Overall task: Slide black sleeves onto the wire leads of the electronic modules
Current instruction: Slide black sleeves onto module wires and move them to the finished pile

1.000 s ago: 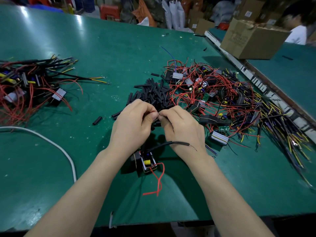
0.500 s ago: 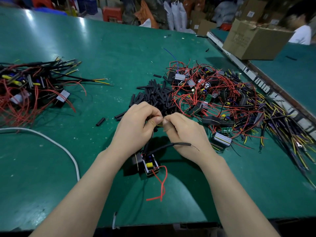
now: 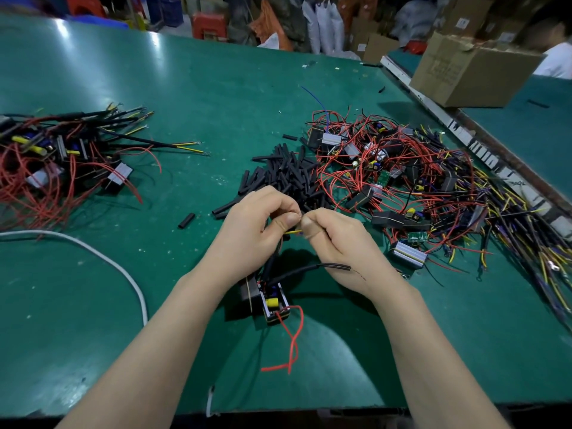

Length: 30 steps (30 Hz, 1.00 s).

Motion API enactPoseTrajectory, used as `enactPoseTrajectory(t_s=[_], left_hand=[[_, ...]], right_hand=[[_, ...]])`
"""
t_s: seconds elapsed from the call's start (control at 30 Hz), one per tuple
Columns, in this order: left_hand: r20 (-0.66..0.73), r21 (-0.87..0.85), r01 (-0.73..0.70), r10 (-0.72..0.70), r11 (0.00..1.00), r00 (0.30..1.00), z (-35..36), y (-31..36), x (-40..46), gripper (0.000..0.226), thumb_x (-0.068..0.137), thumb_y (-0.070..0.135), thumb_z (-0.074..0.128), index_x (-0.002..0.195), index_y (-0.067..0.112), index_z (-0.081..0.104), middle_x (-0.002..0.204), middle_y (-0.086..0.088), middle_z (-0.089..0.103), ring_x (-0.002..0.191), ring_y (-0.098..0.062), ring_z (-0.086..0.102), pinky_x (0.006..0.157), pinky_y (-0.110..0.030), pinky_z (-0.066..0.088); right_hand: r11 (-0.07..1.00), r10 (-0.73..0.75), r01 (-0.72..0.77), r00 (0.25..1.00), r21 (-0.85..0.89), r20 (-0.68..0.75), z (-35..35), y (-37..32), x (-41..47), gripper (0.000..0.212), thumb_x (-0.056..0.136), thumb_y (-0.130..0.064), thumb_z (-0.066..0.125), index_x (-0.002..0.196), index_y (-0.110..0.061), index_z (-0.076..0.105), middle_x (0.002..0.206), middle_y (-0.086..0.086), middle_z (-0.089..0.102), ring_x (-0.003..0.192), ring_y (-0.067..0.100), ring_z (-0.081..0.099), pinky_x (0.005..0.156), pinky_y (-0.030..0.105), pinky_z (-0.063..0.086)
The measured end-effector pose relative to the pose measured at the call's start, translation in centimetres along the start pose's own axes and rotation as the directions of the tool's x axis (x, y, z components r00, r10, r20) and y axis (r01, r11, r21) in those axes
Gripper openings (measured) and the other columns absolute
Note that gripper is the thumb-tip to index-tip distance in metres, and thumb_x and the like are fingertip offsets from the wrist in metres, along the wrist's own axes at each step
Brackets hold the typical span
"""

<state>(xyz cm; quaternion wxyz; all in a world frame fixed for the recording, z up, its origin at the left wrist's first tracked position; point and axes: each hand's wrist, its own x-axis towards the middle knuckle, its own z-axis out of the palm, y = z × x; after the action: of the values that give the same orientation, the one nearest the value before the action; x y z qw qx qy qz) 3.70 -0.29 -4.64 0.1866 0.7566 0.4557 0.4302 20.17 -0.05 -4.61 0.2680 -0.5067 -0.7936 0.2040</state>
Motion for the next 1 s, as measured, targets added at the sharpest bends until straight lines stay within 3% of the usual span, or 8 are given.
enactPoseTrajectory(t_s=[0.13,0.23,0.47,0.67,0.8,1.0], left_hand=[[0.03,-0.132,0.141,-0.139,0.981,0.99,-0.1,-0.4,0.1,0.024,0.096,0.012,0.051,0.088,0.033,0.059,0.082,0.011,0.062,0.079,0.0,0.057,0.076,-0.015,0.043],[-0.01,-0.206,0.224,-0.231,0.953,0.973,-0.4,-0.5,0.1,0.023,0.099,0.021,0.044,0.092,0.036,0.06,0.077,0.011,0.064,0.076,0.005,0.057,0.073,-0.008,0.042],[0.036,-0.236,0.279,-0.279,0.931,0.96,-0.2,-0.4,-0.2,0.016,0.095,0.025,0.054,0.09,0.038,0.062,0.082,0.012,0.068,0.082,-0.006,0.063,0.082,-0.027,0.05],[0.013,-0.21,0.262,-0.265,0.942,0.964,0.0,-0.4,-0.2,0.018,0.094,0.022,0.056,0.09,0.039,0.062,0.088,0.013,0.066,0.079,0.003,0.059,0.076,-0.019,0.046],[-0.045,-0.18,0.215,-0.226,0.96,0.973,0.1,-0.4,-0.2,0.018,0.089,0.018,0.063,0.092,0.036,0.065,0.1,0.006,0.058,0.087,-0.008,0.057,0.082,-0.019,0.045],[-0.151,-0.026,0.139,-0.141,0.99,0.978,0.5,0.0,-0.3,0.013,0.086,0.016,0.067,0.099,0.018,0.071,0.098,0.002,0.055,0.084,-0.012,0.056,0.082,-0.023,0.046]], right_hand=[[1.0,-0.03,0.03,0.999,0.004,-0.019,-0.1,0.0,-0.1,0.018,0.099,-0.026,0.044,0.092,-0.023,0.06,0.077,-0.025,0.049,0.082,0.015,0.05,0.076,0.041,0.047],[1.0,-0.025,0.025,1.0,-0.002,0.001,0.1,-0.1,-0.1,0.019,0.099,-0.028,0.043,0.096,-0.021,0.061,0.078,-0.026,0.048,0.082,0.014,0.05,0.077,0.04,0.048],[1.0,-0.019,0.019,0.998,0.002,-0.061,0.3,0.0,-0.1,0.016,0.099,-0.032,0.044,0.093,-0.026,0.058,0.076,-0.026,0.048,0.078,0.007,0.045,0.072,0.037,0.046],[0.998,-0.043,0.034,0.985,-0.056,-0.167,0.8,0.2,0.0,0.02,0.097,-0.038,0.044,0.096,-0.025,0.06,0.085,-0.017,0.053,0.079,0.009,0.048,0.068,0.036,0.045],[0.996,-0.075,0.062,0.961,-0.057,-0.265,1.1,0.3,0.1,0.019,0.097,-0.036,0.049,0.095,-0.022,0.063,0.089,-0.011,0.061,0.078,0.016,0.056,0.064,0.04,0.049],[0.986,-0.141,0.098,0.925,-0.136,-0.353,1.3,0.3,-0.1,0.021,0.098,-0.036,0.049,0.098,-0.023,0.066,0.09,-0.009,0.063,0.083,0.015,0.058,0.062,0.037,0.05]])
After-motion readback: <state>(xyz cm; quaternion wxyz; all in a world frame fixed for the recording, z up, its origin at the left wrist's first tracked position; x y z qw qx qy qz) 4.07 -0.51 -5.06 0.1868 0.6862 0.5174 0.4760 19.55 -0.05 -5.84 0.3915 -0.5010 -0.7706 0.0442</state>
